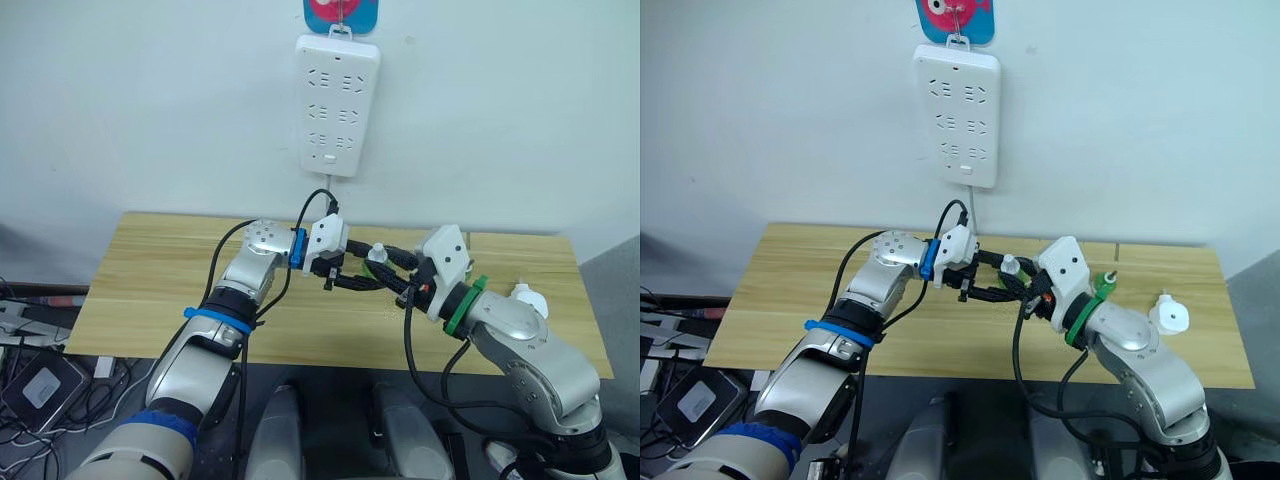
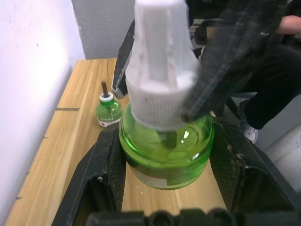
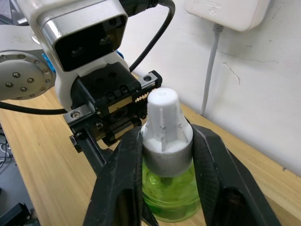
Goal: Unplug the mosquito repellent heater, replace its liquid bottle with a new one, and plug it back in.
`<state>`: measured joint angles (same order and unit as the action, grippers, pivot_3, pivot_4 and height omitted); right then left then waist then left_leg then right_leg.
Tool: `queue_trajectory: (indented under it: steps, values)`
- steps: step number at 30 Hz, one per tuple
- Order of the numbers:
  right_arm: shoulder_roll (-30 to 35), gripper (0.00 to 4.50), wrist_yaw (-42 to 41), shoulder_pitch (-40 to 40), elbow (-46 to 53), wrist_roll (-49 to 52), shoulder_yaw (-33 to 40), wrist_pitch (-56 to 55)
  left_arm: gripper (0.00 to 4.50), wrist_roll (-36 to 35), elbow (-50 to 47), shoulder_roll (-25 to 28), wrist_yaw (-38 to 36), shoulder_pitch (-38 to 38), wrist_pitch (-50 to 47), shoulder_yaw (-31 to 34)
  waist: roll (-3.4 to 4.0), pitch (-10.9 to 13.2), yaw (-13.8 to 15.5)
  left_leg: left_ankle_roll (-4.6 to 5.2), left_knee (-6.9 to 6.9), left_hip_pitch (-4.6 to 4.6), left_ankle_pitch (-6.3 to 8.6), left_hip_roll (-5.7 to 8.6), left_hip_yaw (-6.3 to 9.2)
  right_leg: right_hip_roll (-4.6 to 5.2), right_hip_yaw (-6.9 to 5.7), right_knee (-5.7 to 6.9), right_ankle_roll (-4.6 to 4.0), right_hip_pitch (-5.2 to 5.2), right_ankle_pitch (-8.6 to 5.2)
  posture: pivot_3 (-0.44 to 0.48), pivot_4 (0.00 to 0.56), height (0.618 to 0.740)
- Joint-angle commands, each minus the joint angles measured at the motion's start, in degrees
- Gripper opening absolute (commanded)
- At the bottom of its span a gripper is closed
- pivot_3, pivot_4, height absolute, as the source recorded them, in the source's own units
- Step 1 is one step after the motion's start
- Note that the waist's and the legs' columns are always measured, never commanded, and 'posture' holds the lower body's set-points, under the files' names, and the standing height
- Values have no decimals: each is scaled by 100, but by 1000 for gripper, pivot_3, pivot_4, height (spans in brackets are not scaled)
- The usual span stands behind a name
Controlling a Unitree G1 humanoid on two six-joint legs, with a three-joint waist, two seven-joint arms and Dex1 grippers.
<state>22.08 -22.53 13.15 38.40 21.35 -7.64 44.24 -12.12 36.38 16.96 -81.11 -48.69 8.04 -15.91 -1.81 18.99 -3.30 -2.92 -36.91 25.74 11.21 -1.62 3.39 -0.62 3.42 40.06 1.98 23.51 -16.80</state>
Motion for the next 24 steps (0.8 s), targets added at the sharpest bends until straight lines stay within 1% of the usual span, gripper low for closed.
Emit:
queue_trajectory:
  steps: [1, 4, 6, 8, 11, 12, 13, 14, 17, 21, 23, 24]
  values:
    - [-6, 1072, -99, 86, 113, 80, 28, -148, 2235, 1, -99, -61, -72, -39, 99, 83, 0, 0, 0, 0, 0, 0, 0, 0, 0, 0, 0, 0, 0, 0, 0, -71, 294, 740]
    - [22, 1072, -357, 264, -11, 186, 70, -320, 2235, -36, -182, -61, -148, 11, 57, 89, 0, 0, 0, 0, -1, 0, 0, 1, -1, 0, 1, 0, 0, 0, 0, -71, 294, 740]
    - [210, 1072, -976, 509, -254, 228, -26, -725, 2235, -119, -381, -48, -302, 116, -32, 73, 0, 0, 0, 0, -2, 0, 0, 1, -1, 0, 1, 0, 0, 0, 0, -66, 293, 740]
    - [469, 1072, -1964, 790, -664, 387, -157, -1203, 2235, -211, -706, 14, -596, 302, -86, -12, 0, 0, -3, 0, -1, -1, 0, 2, -3, 0, 1, 0, 0, 0, 0, -62, 290, 740]
    - [792, 1072, -3591, 1310, -1578, 626, -339, -1757, 2235, -335, -1259, 228, -1066, 614, -108, -254, 2, -1, -12, 1, 0, -3, 1, 0, -7, 0, 2, -3, -1, -1, 1, -48, 288, 740]
    - [858, 1072, -4072, 1511, -1883, 664, -427, -1909, 2235, -432, -1461, 343, -1122, 703, -148, -378, 2, -1, -8, 1, 1, -3, 0, 0, -6, 0, 2, -2, -1, -1, 1, -48, 288, 740]
    - [882, 1072, -4449, 1709, -2148, 697, -513, -1981, 2235, -541, -1659, 469, -1139, 781, -198, -506, 2, -1, -6, 1, 0, -3, 0, -2, -4, -2, -1, -2, -1, -2, 1, -15, 282, 740]
    - [858, 1072, -4772, 1936, -2426, 728, -593, -2018, 2235, -643, -1844, 606, -1139, 853, -224, -653, 2, -1, -7, 1, -1, -4, 0, -2, -2, -2, -3, -1, -2, -2, 1, -15, 282, 740]
    - [684, 1072, -5292, 2487, -3034, 782, -725, -1911, 2235, -898, -2278, 980, -1139, 1028, -190, -1055, 3, -2, 6, 1, -4, -6, 0, -7, 4, -2, -5, 6, -2, -2, 1, 9, 274, 740]
    - [632, 1072, -5587, 2648, -3262, 635, -777, -1988, 2235, -1007, -2421, 1085, -1139, 1101, -254, -1064, 5, -3, 86, 0, -5, -4, -1, -3, 9, 4, -12, 4, -3, -3, 1, 19, 276, 740]
    - [718, 1782, -5637, 2587, -3228, 650, -702, -1901, 2235, -931, -2303, 1000, -1139, 1060, -274, -931, 6, -3, 147, -1, -7, 0, -1, 2, 13, 12, -20, 1, -3, -4, 1, 21, 273, 740]
    - [791, 2034, -5650, 2522, -3186, 641, -656, -1905, 2235, -885, -2234, 950, -1127, 1038, -292, -869, 7, -4, 166, -1, -8, 0, -1, 5, 12, 15, -20, 1, -3, -4, 1, 16, 271, 740]
